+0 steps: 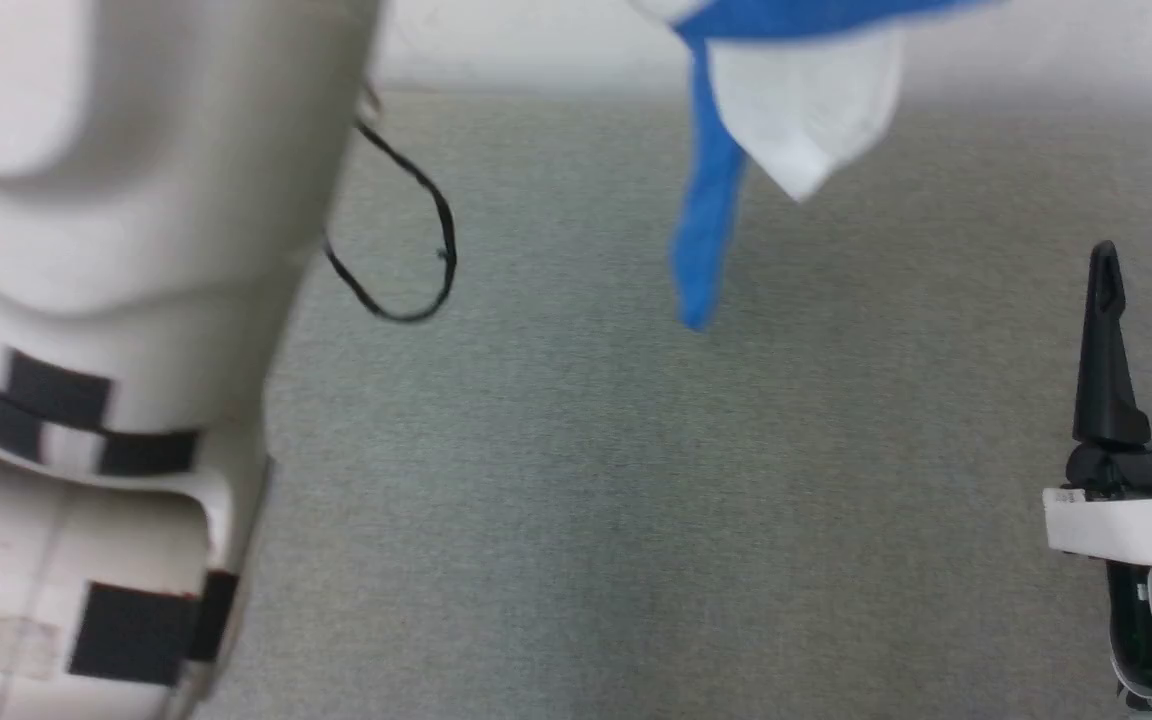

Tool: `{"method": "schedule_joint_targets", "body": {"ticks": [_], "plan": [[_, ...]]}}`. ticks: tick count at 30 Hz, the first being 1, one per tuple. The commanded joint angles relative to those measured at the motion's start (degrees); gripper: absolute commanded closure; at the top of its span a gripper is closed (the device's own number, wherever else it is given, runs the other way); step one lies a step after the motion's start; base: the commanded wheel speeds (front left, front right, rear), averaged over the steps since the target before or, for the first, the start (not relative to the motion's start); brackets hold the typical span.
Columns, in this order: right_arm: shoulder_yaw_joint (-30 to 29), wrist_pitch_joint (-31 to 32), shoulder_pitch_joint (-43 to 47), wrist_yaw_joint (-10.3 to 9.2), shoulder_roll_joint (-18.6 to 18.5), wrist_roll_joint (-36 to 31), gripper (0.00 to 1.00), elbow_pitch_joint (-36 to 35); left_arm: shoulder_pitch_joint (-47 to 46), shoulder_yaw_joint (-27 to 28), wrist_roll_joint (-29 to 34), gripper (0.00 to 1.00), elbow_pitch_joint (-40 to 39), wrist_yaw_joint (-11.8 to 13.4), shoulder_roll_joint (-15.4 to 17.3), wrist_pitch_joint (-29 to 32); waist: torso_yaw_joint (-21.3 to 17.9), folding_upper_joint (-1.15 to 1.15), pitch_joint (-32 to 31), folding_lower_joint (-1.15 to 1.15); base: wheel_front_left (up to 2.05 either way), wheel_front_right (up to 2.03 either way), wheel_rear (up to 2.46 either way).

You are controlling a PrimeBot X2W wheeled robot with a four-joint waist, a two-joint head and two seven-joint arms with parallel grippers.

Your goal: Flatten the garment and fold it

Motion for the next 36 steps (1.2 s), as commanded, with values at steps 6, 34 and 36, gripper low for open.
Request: {"method": "schedule_joint_targets", "body": {"ticks": [6,34,36], "plan": [[-0.9,-0.5,-0.1,-0.12,0.2,0.8,0.0,0.5,10.0,-5.3,-1.6,1.0,0.4,-0.5,-1.8,-3.5,-4.8,0.0,0.7,0.0,0.0,0.0,0.0],[0.8,-0.2,-3.1,-0.12,0.2,1.4,0.0,1.3,40.3,-15.6,3.6,0.0,26.5,4.2,-2.6,-34.0,-8.6,0.0,9.5,0.0,0.0,0.0,0.0],[1.0,-0.2,-3.0,-0.12,0.2,1.5,0.0,1.5,38.9,-15.5,3.4,0.0,25.3,4.1,-2.7,-36.0,-7.7,0.0,8.9,0.0,0.0,0.0,0.0]]}}
